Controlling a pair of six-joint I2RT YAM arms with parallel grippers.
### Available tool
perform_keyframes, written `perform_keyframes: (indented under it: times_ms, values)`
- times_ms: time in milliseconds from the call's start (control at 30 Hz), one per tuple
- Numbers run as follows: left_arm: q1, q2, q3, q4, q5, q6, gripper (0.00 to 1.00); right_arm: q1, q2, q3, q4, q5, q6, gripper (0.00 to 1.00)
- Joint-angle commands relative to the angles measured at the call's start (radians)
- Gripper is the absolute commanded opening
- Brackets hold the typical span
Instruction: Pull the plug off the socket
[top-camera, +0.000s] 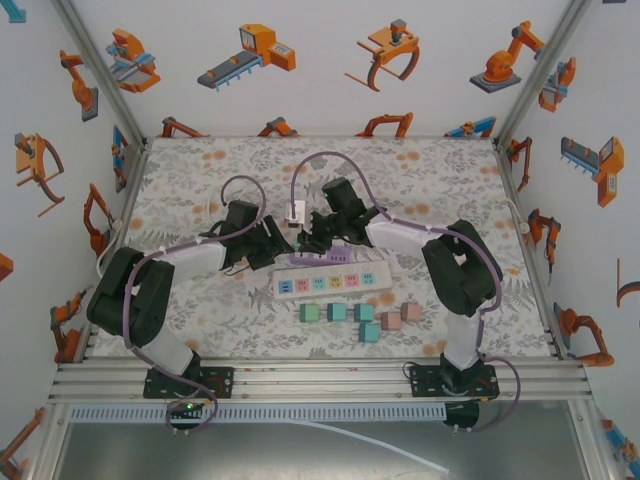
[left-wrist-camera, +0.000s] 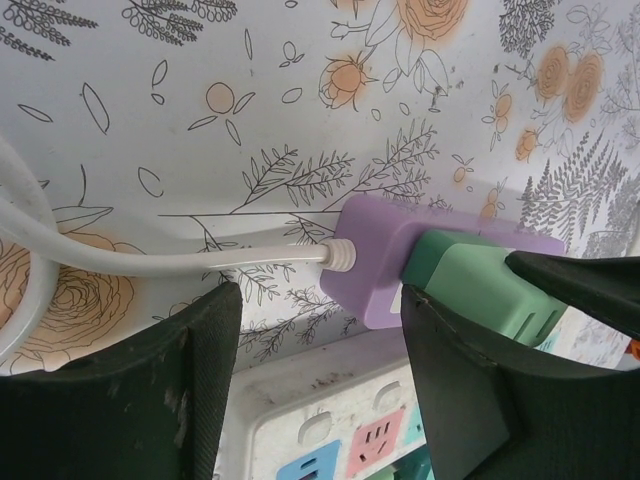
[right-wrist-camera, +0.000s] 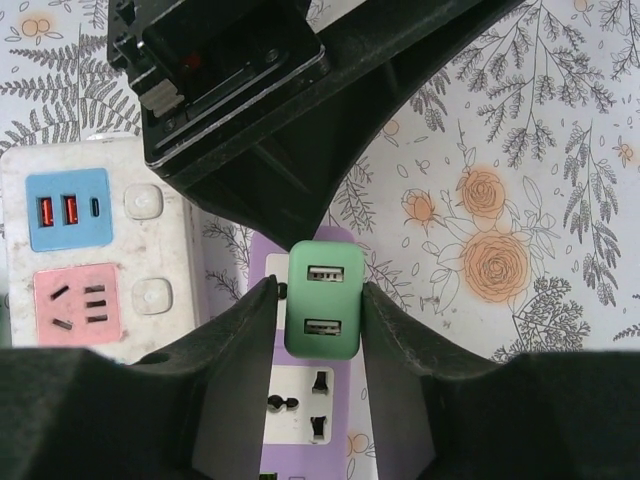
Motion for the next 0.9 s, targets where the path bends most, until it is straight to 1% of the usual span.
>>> perform_keyframes:
  times_ms: [0,167,300,533,700,867]
  values:
    - [-0.017,0.028,0.031,-0.130,-0.065,0.038,0.62,0.002,0.004,0.037,0.016,-0.037,-0.009,0.36]
    - [-0.053,0.055,0.095,-0.283,-0.194,0.092,0.61,0.002,-0.004,0.044,0.016,-0.040,-0.005,0.34]
    - [-0.074,0.076,0.106,-0.325,-0.252,0.088,0.60,0.001,-0.015,0.042,0.015,-0.036,-0.006,0.34]
    - [-0.086,0.084,0.096,-0.318,-0.262,0.065,0.59,0.001,-0.031,0.038,0.015,-0.049,-0.003,0.26]
    - [-0.088,0.076,0.084,-0.320,-0.277,0.057,0.59,-0.004,-0.050,0.035,0.029,-0.057,0.019,0.23]
    - [-0.087,0.070,0.066,-0.303,-0.274,0.047,0.59,-0.017,-0.073,0.007,0.088,-0.070,0.066,0.21]
